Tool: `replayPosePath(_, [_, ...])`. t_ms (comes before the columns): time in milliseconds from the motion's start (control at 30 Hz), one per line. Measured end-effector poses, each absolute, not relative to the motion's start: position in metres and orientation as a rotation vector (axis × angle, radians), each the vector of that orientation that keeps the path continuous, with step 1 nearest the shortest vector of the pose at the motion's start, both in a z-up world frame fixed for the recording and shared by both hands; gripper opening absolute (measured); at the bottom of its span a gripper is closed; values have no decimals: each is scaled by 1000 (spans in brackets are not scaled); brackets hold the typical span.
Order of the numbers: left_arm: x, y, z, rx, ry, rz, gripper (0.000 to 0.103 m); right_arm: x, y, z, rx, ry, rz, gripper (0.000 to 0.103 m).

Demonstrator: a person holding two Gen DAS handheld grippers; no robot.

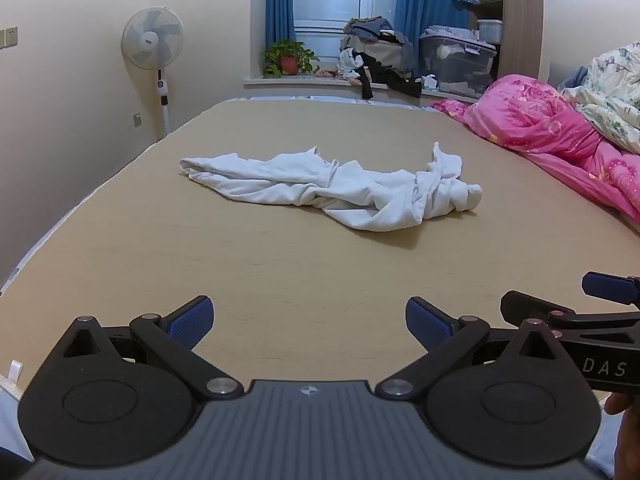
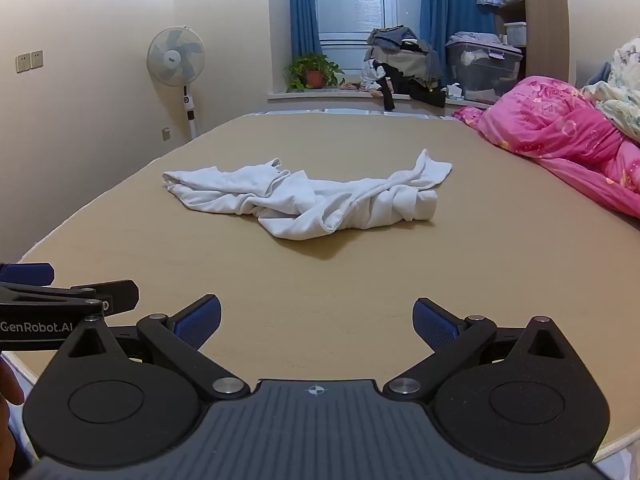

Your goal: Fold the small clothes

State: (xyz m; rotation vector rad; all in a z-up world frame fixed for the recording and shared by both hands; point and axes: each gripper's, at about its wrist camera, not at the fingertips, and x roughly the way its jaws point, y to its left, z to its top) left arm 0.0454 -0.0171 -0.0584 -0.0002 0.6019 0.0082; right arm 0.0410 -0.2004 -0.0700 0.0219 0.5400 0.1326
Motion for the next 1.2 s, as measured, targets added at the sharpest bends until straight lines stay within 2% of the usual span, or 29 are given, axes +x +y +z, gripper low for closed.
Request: replayPosePath(1200, [45,-15,-60,4,602,13,102,40,-198,-72,21,544,131,101])
